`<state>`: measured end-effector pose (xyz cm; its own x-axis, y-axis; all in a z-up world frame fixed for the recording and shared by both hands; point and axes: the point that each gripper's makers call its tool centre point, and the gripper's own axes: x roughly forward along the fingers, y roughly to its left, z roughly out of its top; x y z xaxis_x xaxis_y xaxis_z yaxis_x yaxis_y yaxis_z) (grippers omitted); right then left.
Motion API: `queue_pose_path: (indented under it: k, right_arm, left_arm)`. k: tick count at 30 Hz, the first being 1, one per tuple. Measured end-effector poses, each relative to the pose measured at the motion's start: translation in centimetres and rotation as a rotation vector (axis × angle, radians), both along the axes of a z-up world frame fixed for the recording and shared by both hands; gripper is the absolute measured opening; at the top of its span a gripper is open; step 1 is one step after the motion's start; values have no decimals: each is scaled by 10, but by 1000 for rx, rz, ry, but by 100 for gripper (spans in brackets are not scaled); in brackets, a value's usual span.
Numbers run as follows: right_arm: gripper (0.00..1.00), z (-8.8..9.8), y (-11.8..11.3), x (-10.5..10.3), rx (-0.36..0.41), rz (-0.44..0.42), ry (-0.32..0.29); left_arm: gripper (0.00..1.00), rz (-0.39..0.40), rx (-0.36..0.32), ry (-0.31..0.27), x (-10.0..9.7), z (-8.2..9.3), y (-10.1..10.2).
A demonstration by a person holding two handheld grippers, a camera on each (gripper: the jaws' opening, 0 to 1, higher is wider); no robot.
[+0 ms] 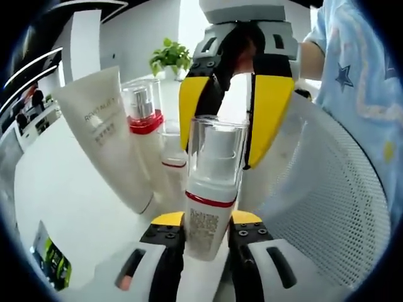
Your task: Arrange the skincare products in the storage area until every visible bottle or jar stands upright without overlapping.
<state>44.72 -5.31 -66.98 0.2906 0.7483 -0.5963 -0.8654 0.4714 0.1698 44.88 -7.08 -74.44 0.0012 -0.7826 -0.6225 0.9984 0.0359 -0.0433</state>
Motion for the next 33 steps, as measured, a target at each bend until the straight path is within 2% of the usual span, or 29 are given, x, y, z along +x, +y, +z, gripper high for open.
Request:
queue_pose_path:
  k: [2,5,10,13,20,22,24,25,26,27,28,29,33]
  right_arm:
    - [12,0,0,1,6,-4,24]
    - [12,0,0,2,-1,0,0]
    - [13,4,1,5,-8,11,-18]
    - [13,12,3,14,20,-9,-75]
    - [14,34,4,25,85,-43,-108]
    - [14,41,4,27,105,-52,-128]
    - [14,45,3,29,131,-74,-124]
    - [10,45,2,30,133,-78,-127]
    - [2,44,3,31,130,-76,-126]
    - [0,43,2,31,120,-68,-125]
    - [0,39,0,28,89,-54,-114]
    - [0,38,0,24,89,-50,-96]
    - [0,39,4,22,83,-34,-91]
  left_arm:
    - [26,-3,-2,-3,-1,0,-1]
    - [27,8,7,-56,6,0,0]
    - [27,20,-10,-65,8,4,-2]
    - [26,62,-39,-75,17,12,0]
    - [26,141,-99,-72,31,25,3]
    - [26,150,-92,-77,32,24,4]
    - [26,146,-76,-78,31,21,3]
    - [26,142,-65,-83,31,19,4]
    - [26,138,-56,-87,31,17,4]
    - [26,138,-49,-91,31,16,5]
    - [26,137,-49,-91,31,16,5]
    - [26,142,-31,-89,31,14,7]
    - [26,154,-38,-94,33,15,7]
